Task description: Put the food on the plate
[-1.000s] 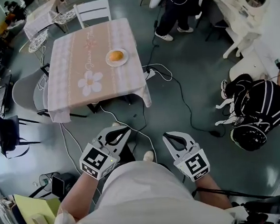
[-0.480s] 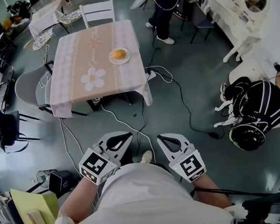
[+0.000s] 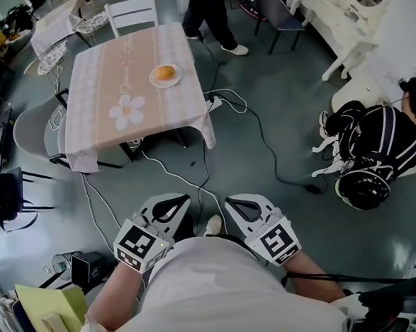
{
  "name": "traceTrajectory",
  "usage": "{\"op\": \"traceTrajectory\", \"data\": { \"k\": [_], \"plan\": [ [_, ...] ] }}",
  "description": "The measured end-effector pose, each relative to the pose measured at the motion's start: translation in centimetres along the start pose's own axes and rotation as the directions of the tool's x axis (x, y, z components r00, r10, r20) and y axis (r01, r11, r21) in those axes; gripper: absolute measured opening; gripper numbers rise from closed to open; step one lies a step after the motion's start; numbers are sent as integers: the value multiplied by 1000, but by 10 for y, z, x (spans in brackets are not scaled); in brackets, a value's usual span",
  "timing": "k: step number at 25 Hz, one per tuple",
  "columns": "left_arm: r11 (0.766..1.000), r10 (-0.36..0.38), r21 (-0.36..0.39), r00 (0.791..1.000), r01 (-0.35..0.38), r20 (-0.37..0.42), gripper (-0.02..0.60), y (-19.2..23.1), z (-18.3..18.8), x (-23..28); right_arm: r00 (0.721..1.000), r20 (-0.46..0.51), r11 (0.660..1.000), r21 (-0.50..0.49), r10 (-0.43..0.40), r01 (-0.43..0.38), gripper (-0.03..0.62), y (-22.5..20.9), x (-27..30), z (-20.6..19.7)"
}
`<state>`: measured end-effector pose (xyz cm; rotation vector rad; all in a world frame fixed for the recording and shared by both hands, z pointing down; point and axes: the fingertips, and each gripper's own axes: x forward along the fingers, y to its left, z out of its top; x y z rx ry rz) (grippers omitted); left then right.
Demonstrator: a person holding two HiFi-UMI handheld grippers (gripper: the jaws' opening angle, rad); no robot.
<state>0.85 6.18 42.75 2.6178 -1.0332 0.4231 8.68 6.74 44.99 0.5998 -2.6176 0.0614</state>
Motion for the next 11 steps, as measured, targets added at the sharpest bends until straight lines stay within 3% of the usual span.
{"op": "traceTrajectory", "data": {
  "k": [11],
  "plan": [
    [999, -36, 26, 999, 36, -23, 9, -2, 0, 12, 999, -20, 999, 14, -29, 30, 12, -9, -5, -9]
  ]
}}
